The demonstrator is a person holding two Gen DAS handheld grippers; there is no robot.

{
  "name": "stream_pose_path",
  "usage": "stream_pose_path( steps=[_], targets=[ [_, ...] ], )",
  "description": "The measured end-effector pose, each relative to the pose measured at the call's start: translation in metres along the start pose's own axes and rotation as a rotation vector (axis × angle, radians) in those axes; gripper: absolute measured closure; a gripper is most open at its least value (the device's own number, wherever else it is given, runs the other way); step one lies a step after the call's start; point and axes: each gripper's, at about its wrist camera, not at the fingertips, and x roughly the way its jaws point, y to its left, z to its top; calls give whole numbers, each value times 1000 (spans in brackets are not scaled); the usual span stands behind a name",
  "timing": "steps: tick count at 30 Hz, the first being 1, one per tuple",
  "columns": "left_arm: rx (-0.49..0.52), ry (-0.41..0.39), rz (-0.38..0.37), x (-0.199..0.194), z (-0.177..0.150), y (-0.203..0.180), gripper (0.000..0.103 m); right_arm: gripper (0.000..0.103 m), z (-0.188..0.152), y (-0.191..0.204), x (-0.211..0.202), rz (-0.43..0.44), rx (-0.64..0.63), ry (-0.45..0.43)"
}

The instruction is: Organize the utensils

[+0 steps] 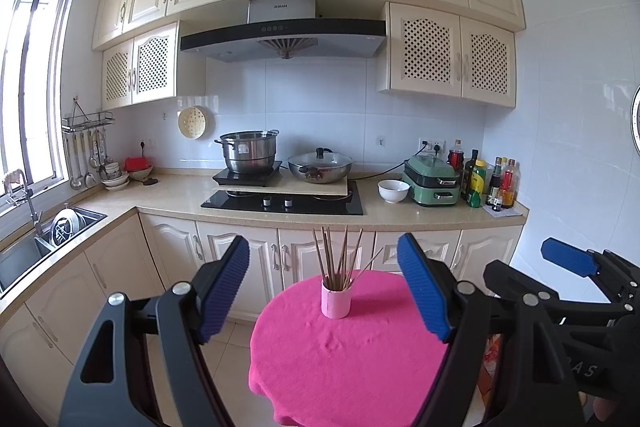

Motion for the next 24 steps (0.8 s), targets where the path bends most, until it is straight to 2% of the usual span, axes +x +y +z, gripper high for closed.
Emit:
stream_pose_path(
  steps=[17,24],
  targets=[
    [10,24,-42,17,-6,22,28,21,-10,15,14,-37,19,21],
    [12,49,-64,36,-10,24,28,21,-12,11,29,-52,38,45]
  ],
)
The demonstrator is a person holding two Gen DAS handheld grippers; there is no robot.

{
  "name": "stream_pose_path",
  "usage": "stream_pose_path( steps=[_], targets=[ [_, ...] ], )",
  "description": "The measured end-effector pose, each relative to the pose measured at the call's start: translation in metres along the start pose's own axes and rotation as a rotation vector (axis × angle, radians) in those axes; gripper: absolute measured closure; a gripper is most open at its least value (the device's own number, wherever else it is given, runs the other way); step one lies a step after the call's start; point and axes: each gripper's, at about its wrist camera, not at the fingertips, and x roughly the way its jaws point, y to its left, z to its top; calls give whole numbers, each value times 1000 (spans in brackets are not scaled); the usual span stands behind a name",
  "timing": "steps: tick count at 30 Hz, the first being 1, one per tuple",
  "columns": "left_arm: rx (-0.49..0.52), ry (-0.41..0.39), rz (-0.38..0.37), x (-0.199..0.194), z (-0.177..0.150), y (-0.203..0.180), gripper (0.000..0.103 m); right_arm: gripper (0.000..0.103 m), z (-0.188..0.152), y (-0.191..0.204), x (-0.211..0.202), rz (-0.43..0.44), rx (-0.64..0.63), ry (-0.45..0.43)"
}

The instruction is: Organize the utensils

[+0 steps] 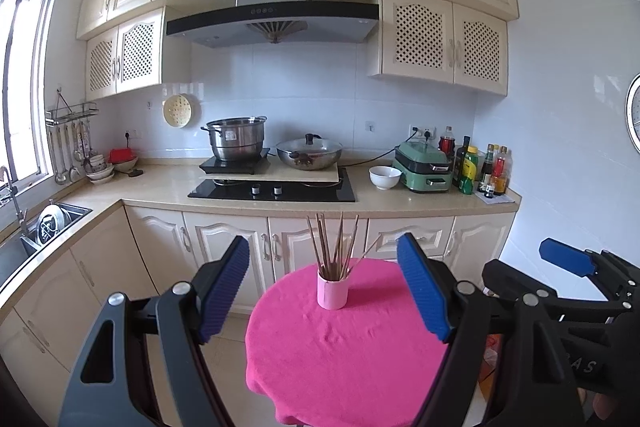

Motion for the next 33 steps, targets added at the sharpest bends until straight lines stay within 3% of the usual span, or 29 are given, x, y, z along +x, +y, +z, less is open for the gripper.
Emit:
stream_pose_path(
  steps=[10,20,27,33],
  targets=[
    [15,18,14,47,4,-7,28,20,7,-19,46,6,10,17],
    [7,58,67,131,18,-19,28,20,30,-43,125,47,-17,59],
    [-20,131,78,200,15,-25,28,20,39,-63,182,72,-34,116],
    [-30,222,101,253,-5,-22,28,20,32,-75,228,65,-44,172]
  ],
)
